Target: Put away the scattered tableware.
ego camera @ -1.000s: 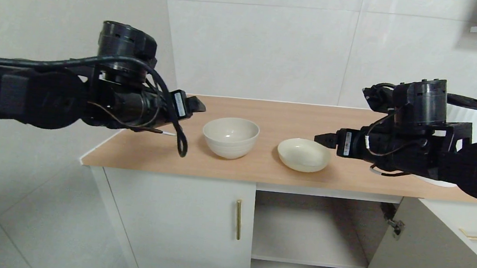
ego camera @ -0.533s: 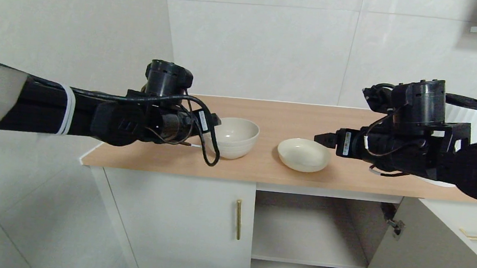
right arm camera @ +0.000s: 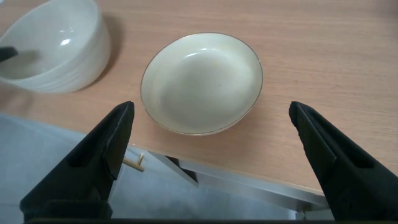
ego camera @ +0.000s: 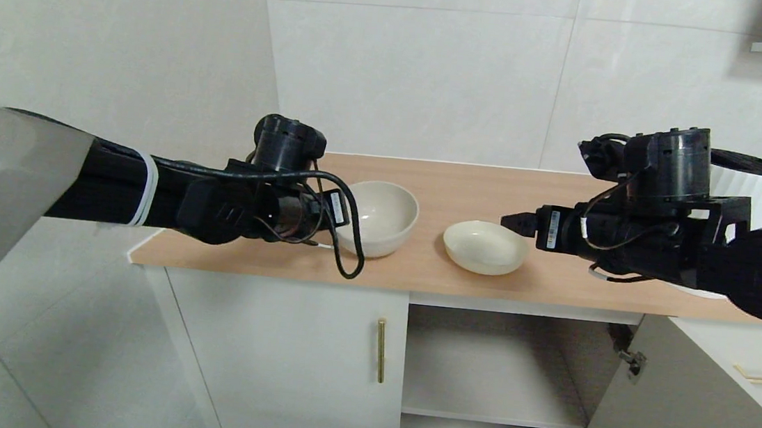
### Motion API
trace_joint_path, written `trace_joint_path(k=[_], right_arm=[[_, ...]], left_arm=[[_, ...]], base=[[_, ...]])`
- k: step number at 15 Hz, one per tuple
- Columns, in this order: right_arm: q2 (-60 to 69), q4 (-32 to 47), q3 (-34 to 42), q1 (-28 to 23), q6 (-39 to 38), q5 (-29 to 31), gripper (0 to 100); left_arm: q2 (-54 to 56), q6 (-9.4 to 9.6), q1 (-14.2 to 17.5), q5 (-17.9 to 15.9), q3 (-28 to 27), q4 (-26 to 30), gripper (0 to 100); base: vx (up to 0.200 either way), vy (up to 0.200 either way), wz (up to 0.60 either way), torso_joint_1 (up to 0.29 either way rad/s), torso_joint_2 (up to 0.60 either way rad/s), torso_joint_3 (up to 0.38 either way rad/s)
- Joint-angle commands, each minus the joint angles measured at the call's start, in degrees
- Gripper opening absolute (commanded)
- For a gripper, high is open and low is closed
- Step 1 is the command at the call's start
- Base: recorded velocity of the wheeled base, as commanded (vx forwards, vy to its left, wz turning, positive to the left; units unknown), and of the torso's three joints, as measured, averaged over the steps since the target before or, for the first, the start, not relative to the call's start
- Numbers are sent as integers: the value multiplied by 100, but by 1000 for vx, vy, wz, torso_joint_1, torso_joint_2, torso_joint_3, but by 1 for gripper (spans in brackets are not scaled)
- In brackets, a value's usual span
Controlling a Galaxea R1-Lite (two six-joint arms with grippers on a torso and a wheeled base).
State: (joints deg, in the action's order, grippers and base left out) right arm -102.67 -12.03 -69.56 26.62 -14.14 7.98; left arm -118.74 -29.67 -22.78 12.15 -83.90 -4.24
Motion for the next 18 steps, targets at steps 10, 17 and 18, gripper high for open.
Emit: trace_joint_path(k=[10,17,18], right_arm=[[-359,43,-102,1,17,344,100],[-1510,131,-770,-210,-1,1188,100],[-1537,131,-787,-219,-45,1188,100]], left_arm=[[1353,58,-16,-354,1042,-6,0],[1810,163,-33,-1136,1437,-6,0],[1810,155,-33,-1136,1455,-15,0]], base=[[0,0,0,0,0,0],[0,0,0,0,0,0],[0,0,0,0,0,0]])
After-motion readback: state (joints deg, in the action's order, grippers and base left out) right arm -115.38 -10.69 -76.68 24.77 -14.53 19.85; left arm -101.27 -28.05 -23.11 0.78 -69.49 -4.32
